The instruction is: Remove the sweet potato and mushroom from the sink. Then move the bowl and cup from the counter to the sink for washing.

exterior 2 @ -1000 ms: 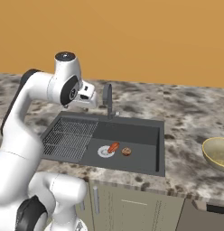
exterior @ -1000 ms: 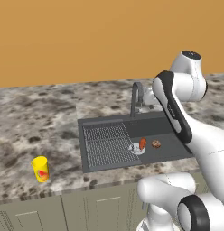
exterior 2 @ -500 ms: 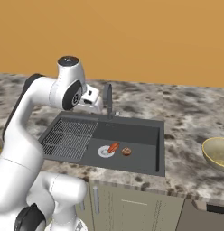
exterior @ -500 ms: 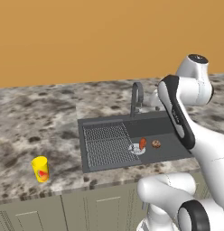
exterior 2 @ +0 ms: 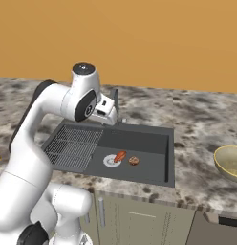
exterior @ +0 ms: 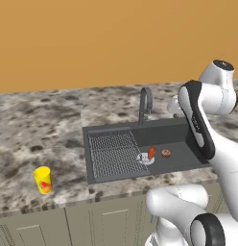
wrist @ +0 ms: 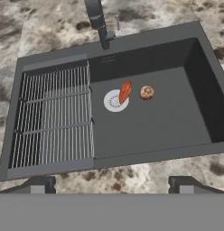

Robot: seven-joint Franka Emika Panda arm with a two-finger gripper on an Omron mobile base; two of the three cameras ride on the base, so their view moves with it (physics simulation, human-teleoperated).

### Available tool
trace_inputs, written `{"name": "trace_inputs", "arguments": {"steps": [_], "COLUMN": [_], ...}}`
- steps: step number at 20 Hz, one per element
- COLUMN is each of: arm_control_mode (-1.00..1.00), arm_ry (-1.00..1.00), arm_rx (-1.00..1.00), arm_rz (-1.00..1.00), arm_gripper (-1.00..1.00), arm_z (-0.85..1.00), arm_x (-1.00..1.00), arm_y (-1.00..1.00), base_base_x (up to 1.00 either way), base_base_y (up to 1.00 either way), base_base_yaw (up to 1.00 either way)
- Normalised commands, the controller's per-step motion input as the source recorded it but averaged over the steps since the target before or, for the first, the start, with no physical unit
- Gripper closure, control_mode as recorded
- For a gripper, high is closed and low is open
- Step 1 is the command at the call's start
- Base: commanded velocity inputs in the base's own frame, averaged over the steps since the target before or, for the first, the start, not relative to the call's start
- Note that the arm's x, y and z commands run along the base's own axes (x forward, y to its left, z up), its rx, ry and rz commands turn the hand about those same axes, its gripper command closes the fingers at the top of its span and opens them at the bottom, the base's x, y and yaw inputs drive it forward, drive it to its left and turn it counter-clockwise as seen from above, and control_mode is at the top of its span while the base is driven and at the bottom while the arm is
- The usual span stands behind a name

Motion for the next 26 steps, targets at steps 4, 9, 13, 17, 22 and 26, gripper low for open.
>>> {"name": "trace_inputs", "arguments": {"steps": [4,9,13,17,22,26], "arm_control_mode": [-1.00,-1.00,-1.00,-1.00,-1.00,-1.00], "arm_ry": [0.00,0.00,0.00,0.00,0.01,0.00], "arm_rx": [0.02,0.00,0.00,0.00,0.00,0.00], "arm_rz": [0.00,0.00,0.00,0.00,0.00,0.02], "arm_gripper": [-1.00,-1.00,-1.00,-1.00,-1.00,-1.00], "arm_z": [-0.07,-0.11,-0.12,-0.14,-0.15,-0.14], "arm_x": [-0.05,-0.02,-0.01,-0.01,0.00,0.00], "arm_y": [-0.28,-0.21,-0.23,-0.24,-0.21,-0.13], "base_base_x": [0.00,0.00,0.00,0.00,0.00,0.00], "base_base_y": [0.00,0.00,0.00,0.00,0.00,0.00], "base_base_yaw": [0.00,0.00,0.00,0.00,0.00,0.00]}}
